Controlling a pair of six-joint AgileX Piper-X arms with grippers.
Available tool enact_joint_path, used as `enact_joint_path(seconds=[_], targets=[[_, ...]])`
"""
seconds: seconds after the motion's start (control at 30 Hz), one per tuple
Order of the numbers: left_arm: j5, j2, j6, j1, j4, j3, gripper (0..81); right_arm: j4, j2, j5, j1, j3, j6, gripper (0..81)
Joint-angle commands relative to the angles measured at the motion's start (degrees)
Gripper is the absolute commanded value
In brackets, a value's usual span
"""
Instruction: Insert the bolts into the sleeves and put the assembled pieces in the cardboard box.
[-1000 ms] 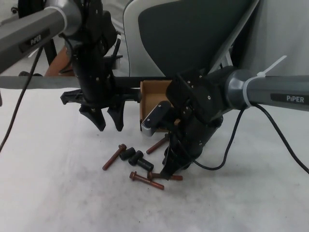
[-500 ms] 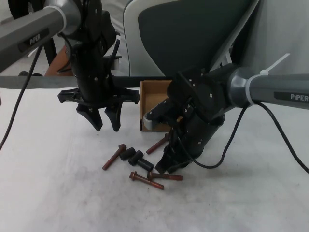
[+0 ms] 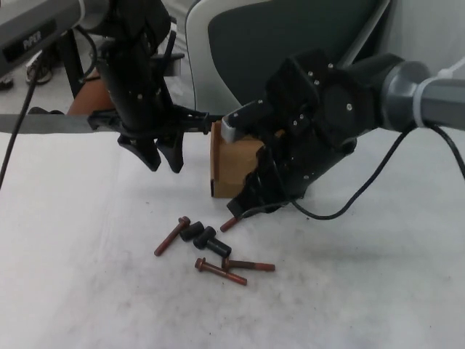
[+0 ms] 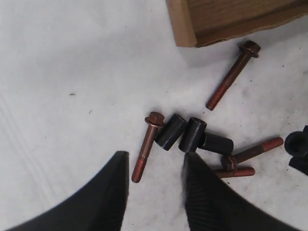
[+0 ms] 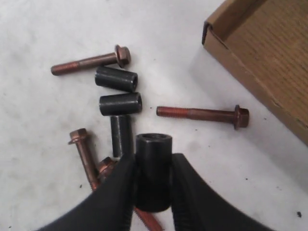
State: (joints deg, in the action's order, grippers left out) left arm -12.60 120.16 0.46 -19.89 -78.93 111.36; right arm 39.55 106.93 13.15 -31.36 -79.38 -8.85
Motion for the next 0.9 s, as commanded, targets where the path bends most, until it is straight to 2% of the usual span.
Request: enact_joint_path(seconds=[0.0,0.3,0.43,0.5,0.87], targets=[[-0.20,-1.41,0.45,-0.37,0.10,-0.38,35.0,-4.27,-4.05,1.33,0.27,3.83,2.52,0.3],[-0.76,-9.78,0.88,-2.80,13.51,-15.79,35.0,-15.67,-18.42,1.57,0.37,23.23,8.13,0.3],[0.22,-10.50,1.96,-2.85,13.31,-20.05,35.0,-17.53,-24.65,4.48,0.37,28.73,10.75,0.3],[2.33,-10.50,2.48,-2.85,12.92,-21.96,35.0,-17.57,-27.94,5.55,0.37,30.47,12.74,0.3],[2.27,-10.38,2.60,-2.85,18.43,-27.58,35.0,-17.81,-39.28,6.73,0.37,31.95,13.67,0.3]])
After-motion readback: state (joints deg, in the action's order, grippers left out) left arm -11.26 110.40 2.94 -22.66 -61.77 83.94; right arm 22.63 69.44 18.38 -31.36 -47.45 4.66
